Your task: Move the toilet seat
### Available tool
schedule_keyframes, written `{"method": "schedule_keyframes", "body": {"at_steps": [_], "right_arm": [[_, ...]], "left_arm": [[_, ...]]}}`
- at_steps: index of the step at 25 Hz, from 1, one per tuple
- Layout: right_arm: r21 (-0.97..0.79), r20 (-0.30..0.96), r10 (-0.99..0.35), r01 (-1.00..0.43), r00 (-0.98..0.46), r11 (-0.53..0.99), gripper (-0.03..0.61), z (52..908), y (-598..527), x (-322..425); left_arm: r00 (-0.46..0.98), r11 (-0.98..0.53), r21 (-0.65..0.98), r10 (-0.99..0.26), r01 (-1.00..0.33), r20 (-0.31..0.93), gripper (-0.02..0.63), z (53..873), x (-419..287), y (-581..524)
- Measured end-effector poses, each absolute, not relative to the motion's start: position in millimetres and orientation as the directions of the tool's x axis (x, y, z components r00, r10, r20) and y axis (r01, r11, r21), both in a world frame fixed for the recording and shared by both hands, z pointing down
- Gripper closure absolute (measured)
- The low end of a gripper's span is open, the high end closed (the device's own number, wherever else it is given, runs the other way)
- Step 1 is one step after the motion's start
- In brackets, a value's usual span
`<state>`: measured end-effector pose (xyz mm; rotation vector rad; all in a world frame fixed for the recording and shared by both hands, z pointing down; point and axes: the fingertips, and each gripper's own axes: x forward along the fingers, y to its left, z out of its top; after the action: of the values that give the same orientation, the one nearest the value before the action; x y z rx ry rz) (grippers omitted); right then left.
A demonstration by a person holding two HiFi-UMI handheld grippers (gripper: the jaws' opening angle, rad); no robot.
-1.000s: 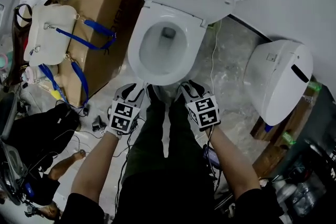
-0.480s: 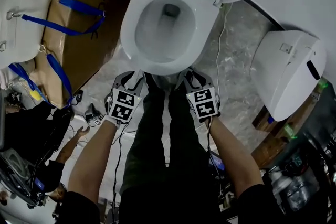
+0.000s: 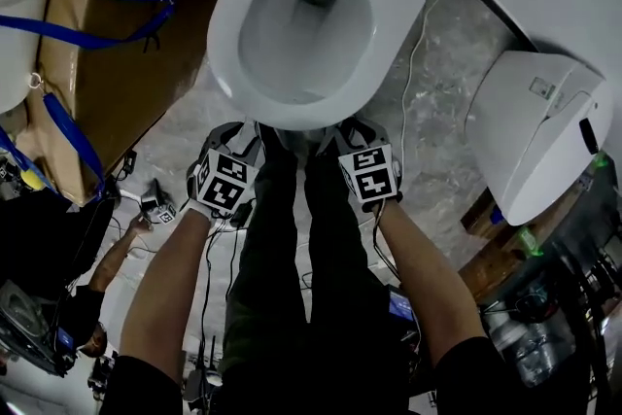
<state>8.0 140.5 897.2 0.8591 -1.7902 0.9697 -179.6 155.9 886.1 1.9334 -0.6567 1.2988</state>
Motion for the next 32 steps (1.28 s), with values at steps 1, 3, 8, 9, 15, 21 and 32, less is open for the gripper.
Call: {"method": "schedule_keyframes", "body": {"at_steps": [1,3,8,9,15,21,32], "right_arm": [[-0.253,0.923,-0.150,-0.852,-0.355,0.458,0.425,900.7,139.5,7.1],[-0.249,0.921,-0.153,-0.842,-0.359,0.479,0.425,903.7,136.5,3.5],[-0.250,0.922,-0.137,-0.826,-0.363,0.506,0.425,906.2,133.7,-3.9],[-0.251,0.921,-0.136,-0.825,-0.364,0.507,0.425,907.2,134.4,-4.1],[-0.256,0.918,-0.129,-0.808,-0.375,0.531,0.426,905.5,134.8,-2.5],[-0.287,0.904,-0.125,-0.797,-0.409,0.532,0.426,890.8,133.4,-3.8],[-0.314,0.887,-0.134,-0.791,-0.442,0.525,0.426,857.2,133.0,1.6]], "left_arm": [[0.367,-0.624,0.271,-0.028,-0.733,0.930,0.457,889.9,-180.0,155.1],[0.366,-0.633,0.260,-0.040,-0.729,0.930,0.457,895.7,-179.8,150.0],[0.330,-0.632,0.221,-0.057,-0.743,0.942,0.451,909.3,-184.5,137.0],[0.327,-0.629,0.219,-0.060,-0.746,0.943,0.451,910.9,-184.9,135.1],[0.331,-0.639,0.204,-0.084,-0.742,0.940,0.451,908.3,-179.4,127.3],[0.339,-0.636,0.202,-0.100,-0.745,0.936,0.451,893.8,-180.2,126.5],[0.355,-0.603,0.210,-0.132,-0.770,0.925,0.451,851.5,-176.1,123.7]]}}
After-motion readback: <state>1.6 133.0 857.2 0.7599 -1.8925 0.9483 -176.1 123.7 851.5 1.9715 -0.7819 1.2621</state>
